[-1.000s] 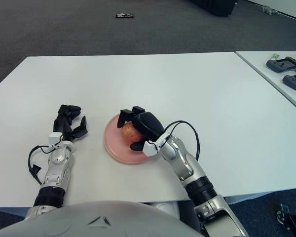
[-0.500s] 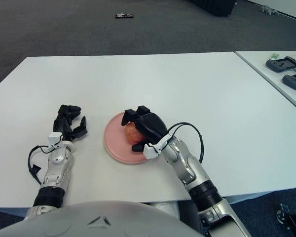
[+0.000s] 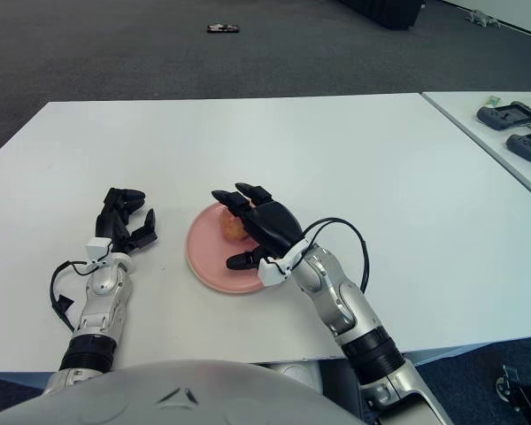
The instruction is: Put the apple into the plate.
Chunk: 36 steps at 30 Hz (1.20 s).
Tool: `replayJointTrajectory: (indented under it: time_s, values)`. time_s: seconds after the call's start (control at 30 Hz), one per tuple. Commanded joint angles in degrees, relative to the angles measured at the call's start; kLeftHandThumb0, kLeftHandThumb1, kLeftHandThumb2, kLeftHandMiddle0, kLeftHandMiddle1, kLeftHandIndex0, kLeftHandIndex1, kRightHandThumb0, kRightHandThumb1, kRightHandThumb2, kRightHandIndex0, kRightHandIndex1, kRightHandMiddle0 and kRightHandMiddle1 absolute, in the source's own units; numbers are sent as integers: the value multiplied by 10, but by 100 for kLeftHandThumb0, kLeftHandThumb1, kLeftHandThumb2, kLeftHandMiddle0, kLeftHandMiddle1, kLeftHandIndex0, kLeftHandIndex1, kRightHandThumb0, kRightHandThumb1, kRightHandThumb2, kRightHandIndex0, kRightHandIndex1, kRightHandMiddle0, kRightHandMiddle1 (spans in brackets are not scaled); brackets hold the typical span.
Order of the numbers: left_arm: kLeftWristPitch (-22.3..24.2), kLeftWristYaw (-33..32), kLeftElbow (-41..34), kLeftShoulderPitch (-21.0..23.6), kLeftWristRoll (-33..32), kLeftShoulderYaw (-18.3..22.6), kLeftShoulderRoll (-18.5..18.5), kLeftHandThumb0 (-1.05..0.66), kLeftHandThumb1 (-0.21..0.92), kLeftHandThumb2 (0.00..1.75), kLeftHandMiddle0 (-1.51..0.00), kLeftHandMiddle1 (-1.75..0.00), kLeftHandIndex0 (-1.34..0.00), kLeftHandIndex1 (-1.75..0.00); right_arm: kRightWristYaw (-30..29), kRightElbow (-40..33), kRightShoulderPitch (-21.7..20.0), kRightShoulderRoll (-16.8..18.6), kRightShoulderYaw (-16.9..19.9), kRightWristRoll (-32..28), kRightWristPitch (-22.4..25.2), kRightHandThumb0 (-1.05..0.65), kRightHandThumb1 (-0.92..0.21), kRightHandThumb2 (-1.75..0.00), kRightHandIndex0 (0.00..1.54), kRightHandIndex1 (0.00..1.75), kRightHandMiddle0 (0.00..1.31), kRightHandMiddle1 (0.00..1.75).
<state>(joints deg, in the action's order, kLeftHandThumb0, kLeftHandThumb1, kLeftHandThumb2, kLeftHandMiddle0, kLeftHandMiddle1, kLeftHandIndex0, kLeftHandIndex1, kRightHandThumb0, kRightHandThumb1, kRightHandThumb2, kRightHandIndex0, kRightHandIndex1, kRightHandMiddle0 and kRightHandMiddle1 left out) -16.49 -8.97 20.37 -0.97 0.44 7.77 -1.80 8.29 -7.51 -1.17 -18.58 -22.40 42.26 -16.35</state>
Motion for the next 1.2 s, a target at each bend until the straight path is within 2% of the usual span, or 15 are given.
replayJointTrajectory:
  time_s: [0.0, 0.33, 0.47, 0.67, 0.8, 0.9, 1.0, 1.03, 1.07, 1.1, 1.13, 1.17]
  values:
    - [17, 0, 10, -9, 1, -2, 2, -1, 41, 108, -72, -133, -39, -175, 9, -13, -1, -4, 5, -11, 8, -105, -79, -56, 0, 0, 0, 0]
    - [17, 1, 14, -7, -2, 0, 1, -1, 40, 111, -71, -138, -38, -175, 18, -26, 4, -11, 11, -28, 9, -105, -76, -53, 0, 0, 0, 0]
    - [17, 3, 13, -8, -3, -1, 1, -1, 39, 112, -72, -136, -40, -175, 23, -36, 11, -12, 16, -38, 12, -105, -79, -53, 0, 0, 0, 0]
    - [18, 5, 14, -7, -3, -1, 1, -1, 37, 114, -73, -137, -40, -175, 2, -41, 20, -4, 26, -47, 10, -105, -81, -53, 0, 0, 0, 0]
    - [19, 7, 20, -5, -4, -1, 3, -1, 37, 115, -72, -139, -40, -175, -54, -25, 29, 21, 44, -65, -10, -104, -82, -54, 0, 0, 0, 0]
    - [20, 4, 22, -5, -2, -1, 3, -1, 39, 113, -70, -140, -39, -175, -90, -5, 36, 54, 57, -120, -38, -100, -85, -56, 0, 0, 0, 0]
    - [18, 1, 24, -3, 0, 0, 3, -1, 40, 112, -69, -140, -38, -175, -119, 12, 37, 75, 66, -149, -61, -94, -86, -64, 0, 0, 0, 0]
    - [18, 0, 24, -3, 0, 0, 2, -1, 40, 112, -69, -140, -38, -175, -142, 23, 39, 93, 73, -167, -80, -91, -86, -67, 0, 0, 0, 0]
    - [18, 0, 24, -3, -1, 0, 2, -1, 41, 111, -69, -141, -38, -175, -159, 32, 40, 106, 78, -180, -95, -88, -84, -71, 0, 10, 0, 17]
    - [18, 0, 24, -3, -1, 1, 1, -1, 41, 111, -69, -141, -38, -175, -182, 43, 42, 124, 86, -195, -113, -82, -79, -78, 0, 29, 0, 46]
    - [19, -1, 24, -3, -2, 1, 1, -1, 41, 111, -68, -141, -38, -175, -197, 50, 43, 137, 92, -205, -126, -74, -74, -89, 0, 54, 0, 73]
    - [18, -1, 23, -3, -2, 1, 1, -1, 41, 111, -68, -141, -37, -175, -216, 58, 45, 151, 99, -214, -139, -71, -71, -93, 0, 63, 0, 83]
